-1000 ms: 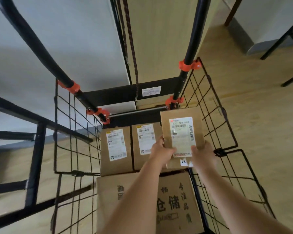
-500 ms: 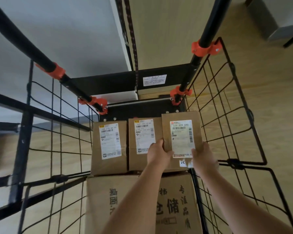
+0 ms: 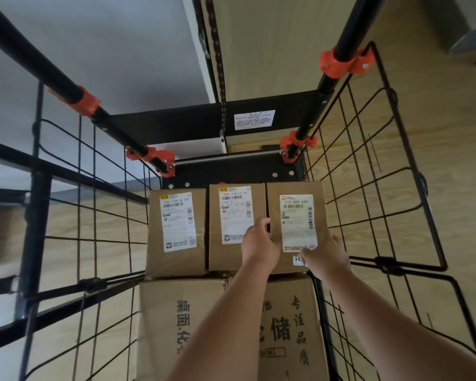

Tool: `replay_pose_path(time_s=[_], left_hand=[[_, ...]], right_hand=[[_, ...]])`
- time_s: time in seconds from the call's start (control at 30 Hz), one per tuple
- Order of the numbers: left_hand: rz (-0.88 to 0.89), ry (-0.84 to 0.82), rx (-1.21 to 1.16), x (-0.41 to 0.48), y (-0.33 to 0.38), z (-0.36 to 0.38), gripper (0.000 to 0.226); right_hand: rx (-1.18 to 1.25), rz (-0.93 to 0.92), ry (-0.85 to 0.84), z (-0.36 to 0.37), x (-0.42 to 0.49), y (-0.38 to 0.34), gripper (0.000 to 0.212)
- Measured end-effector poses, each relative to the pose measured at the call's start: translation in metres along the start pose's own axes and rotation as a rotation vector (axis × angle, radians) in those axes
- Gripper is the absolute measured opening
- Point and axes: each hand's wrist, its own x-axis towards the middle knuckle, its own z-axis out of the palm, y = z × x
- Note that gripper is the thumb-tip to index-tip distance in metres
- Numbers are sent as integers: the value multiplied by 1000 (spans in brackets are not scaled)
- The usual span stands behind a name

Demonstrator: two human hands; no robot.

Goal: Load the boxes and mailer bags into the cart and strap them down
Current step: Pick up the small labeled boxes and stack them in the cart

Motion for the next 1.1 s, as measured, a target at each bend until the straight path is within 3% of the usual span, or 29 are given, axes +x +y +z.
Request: replay_pose_path(time_s=[0.27, 0.47, 0.67, 0.83, 1.1], left_hand=[[-10, -8, 97, -20, 8, -16, 42], [-9, -60, 471, -60, 8, -46, 24], [-47, -8, 432, -119, 4, -78, 32], [-66, 46, 421, -168, 4, -105, 39], [0, 101, 465, -229, 1, -173, 24]], right_hand=[[-16, -63, -103, -15, -33, -24, 55], [-135, -133, -160, -35, -72, -43, 36], [-202, -224, -173, -53, -124, -57, 13], [-249, -340, -159, -62, -174, -77, 15], [-264, -476, -62, -69, -246, -121, 8]])
